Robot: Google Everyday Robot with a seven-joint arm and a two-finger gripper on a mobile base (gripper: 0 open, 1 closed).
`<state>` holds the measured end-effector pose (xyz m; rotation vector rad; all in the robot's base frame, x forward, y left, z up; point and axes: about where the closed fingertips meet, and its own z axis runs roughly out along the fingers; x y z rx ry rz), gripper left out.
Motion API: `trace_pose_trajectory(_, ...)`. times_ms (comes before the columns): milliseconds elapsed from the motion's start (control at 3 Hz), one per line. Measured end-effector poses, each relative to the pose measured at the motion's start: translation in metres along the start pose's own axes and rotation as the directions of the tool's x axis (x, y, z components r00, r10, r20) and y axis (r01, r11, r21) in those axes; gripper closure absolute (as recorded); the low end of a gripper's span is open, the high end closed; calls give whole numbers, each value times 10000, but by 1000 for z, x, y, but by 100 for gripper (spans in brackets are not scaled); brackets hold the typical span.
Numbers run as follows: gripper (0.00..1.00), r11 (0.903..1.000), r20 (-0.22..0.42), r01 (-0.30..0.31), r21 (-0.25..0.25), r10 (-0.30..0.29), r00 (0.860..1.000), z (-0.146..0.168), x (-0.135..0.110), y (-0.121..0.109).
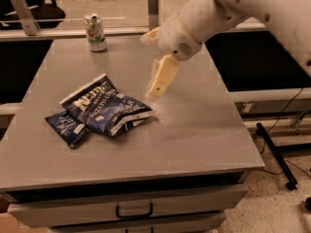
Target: Move blue chip bag near rxbar blueberry
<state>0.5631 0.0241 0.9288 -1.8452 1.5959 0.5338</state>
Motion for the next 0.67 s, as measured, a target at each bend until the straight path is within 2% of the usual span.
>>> trace_pose_trajectory(333,0,9866,118,-449,1569,436,9990,-61,22,-53)
trace_pose_trajectory(667,0,9746,308,-271,2223,207,9993,-90,9,-69)
